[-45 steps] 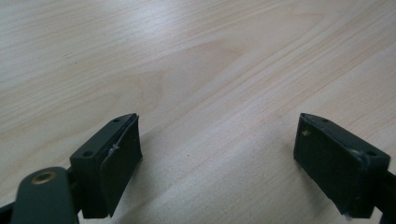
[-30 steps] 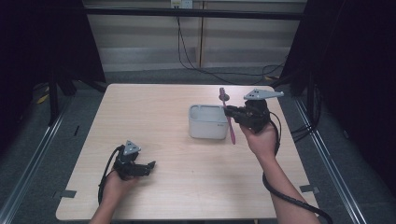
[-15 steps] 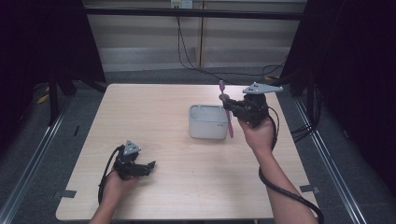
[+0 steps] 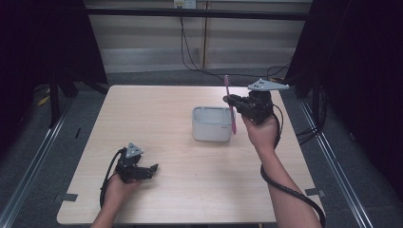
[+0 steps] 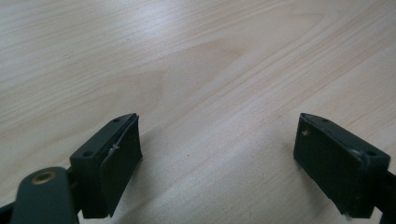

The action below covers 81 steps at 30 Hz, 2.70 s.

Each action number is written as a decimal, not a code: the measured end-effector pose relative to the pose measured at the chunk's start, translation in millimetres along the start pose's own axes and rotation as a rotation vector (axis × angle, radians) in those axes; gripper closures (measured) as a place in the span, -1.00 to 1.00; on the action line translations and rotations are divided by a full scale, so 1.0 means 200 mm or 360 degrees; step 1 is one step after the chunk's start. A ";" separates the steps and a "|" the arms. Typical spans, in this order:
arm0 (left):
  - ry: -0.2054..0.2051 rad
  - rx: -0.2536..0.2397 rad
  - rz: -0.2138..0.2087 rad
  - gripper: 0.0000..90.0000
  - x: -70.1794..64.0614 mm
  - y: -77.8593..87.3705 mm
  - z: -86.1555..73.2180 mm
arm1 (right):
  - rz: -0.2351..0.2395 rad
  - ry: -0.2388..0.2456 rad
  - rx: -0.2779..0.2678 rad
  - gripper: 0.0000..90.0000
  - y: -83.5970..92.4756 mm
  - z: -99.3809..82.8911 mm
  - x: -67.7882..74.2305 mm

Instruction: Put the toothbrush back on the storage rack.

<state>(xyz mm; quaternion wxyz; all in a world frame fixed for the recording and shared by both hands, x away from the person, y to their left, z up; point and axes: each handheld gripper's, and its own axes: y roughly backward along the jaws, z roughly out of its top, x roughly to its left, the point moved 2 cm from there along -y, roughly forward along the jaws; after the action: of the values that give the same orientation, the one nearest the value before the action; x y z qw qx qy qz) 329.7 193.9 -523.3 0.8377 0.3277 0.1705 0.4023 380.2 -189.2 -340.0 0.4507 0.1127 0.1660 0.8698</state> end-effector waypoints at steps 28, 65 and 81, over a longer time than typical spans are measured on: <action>-0.0008 0.0006 -0.0001 -0.67 0.00 0.00 0.00 | -0.0082 -0.0006 -0.0099 0.80 -0.09 0.08 -0.06; -0.0005 0.0007 -0.0002 -0.67 0.00 0.00 0.00 | -0.0211 -0.0065 -0.0104 0.79 -0.24 -0.03 -0.16; -0.0002 0.0007 0.0005 -0.67 0.00 0.00 0.00 | -0.0221 -0.0085 -0.0079 0.79 -0.26 -0.09 -0.18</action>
<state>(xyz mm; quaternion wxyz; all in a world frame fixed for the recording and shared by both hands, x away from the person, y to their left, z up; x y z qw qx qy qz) 329.0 194.3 -523.2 0.8365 0.3301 0.1703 0.4029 433.4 -193.2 -378.8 0.5168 0.1130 0.1396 0.8370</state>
